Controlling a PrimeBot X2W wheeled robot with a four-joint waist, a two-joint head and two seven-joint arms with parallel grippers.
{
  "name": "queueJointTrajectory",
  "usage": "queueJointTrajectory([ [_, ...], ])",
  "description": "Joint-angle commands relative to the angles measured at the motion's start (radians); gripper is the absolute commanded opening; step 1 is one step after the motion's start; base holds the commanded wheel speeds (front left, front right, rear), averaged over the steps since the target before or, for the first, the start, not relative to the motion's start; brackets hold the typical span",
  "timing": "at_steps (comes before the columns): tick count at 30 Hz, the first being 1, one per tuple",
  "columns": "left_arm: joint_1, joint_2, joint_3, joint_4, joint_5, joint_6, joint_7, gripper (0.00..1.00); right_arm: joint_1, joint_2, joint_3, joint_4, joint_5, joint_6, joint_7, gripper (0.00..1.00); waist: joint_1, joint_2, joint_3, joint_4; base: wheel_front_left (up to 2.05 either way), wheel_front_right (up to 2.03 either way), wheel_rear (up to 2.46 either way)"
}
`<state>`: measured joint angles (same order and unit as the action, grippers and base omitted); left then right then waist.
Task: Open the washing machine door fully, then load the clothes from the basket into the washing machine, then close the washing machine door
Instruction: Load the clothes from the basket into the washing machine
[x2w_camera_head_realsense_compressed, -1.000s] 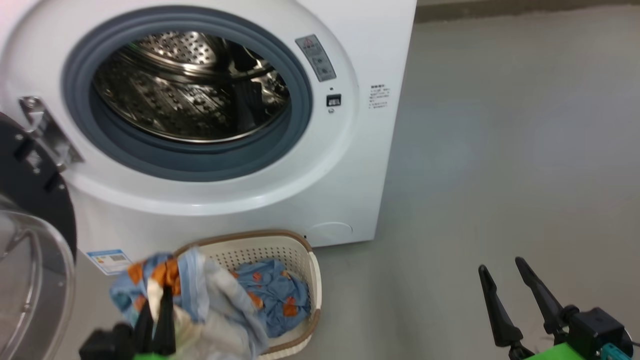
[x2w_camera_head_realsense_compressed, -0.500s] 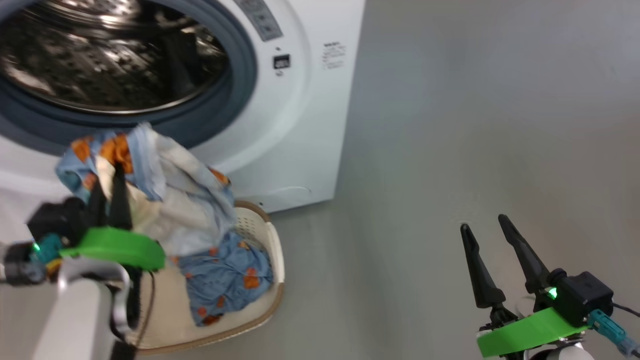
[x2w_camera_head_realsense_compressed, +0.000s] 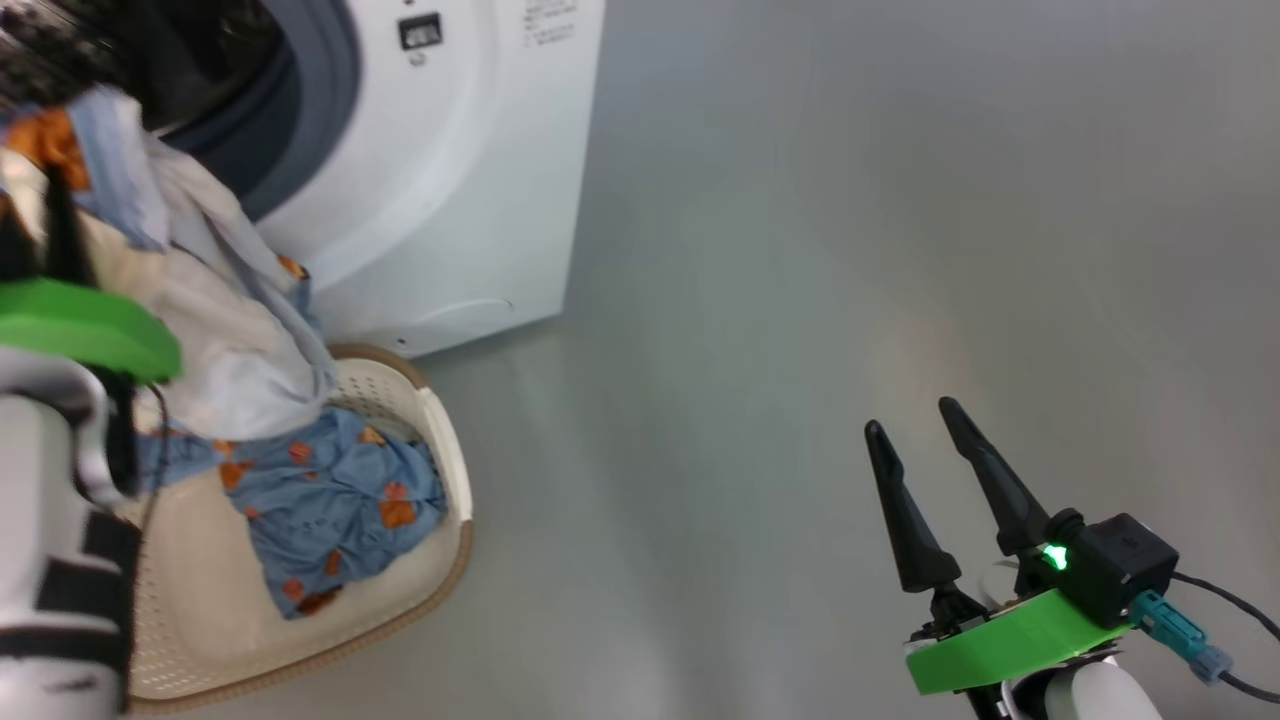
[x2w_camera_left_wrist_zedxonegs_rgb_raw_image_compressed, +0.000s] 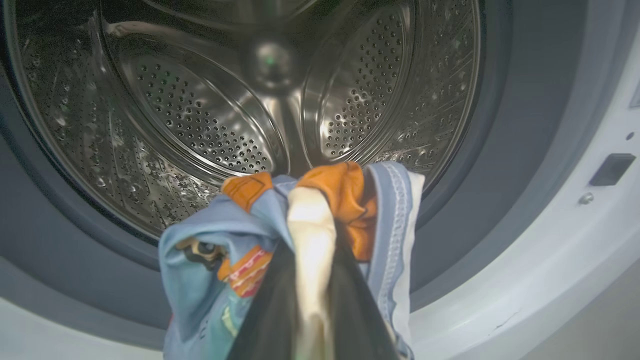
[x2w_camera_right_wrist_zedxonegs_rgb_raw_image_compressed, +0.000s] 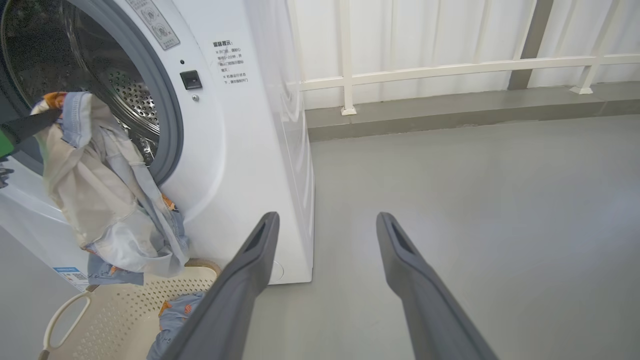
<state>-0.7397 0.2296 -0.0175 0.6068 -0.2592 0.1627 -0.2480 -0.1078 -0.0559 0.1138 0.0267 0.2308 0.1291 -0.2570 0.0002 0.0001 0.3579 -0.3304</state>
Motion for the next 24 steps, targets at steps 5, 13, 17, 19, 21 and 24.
queueJointTrajectory([
  [5, -0.148, 0.095, 0.032, 0.080, 0.027, -0.006, -0.012, 0.00, -0.028, 0.004, 0.052, -0.020, 0.012, 0.002, -0.005, 1.00, -0.0002, -0.0001, 0.087, -0.065, 0.00, 0.00, 0.00],
  [13, -0.298, 0.153, 0.031, 0.177, 0.052, -0.005, -0.013, 0.00, -0.012, 0.005, 0.075, -0.022, 0.044, 0.002, -0.005, 1.00, -0.0002, -0.0001, 0.121, -0.098, 0.00, 0.00, 0.00],
  [17, -0.394, 0.192, 0.027, 0.210, 0.067, -0.006, -0.014, 0.00, -0.016, 0.005, 0.080, -0.036, 0.071, 0.002, -0.005, 1.00, -0.0002, -0.0001, 0.161, -0.117, 0.00, 0.00, 0.00],
  [19, -0.436, 0.207, 0.031, 0.222, 0.067, -0.006, -0.014, 0.00, -0.015, 0.005, 0.086, -0.044, 0.079, 0.002, -0.005, 1.00, -0.0002, -0.0001, 0.179, -0.126, 0.00, 0.00, 0.00],
  [21, -0.481, 0.227, 0.022, 0.237, 0.079, -0.009, -0.014, 0.00, -0.013, 0.006, 0.087, -0.050, 0.093, 0.002, -0.005, 1.00, -0.0002, -0.0001, 0.202, -0.135, 0.00, 0.00, 0.00],
  [24, -0.539, 0.251, -0.001, 0.267, 0.106, -0.008, -0.014, 0.00, -0.016, 0.006, 0.083, -0.058, 0.108, 0.002, -0.005, 1.00, -0.0002, -0.0001, 0.240, -0.145, 0.00, 0.00, 0.00],
])
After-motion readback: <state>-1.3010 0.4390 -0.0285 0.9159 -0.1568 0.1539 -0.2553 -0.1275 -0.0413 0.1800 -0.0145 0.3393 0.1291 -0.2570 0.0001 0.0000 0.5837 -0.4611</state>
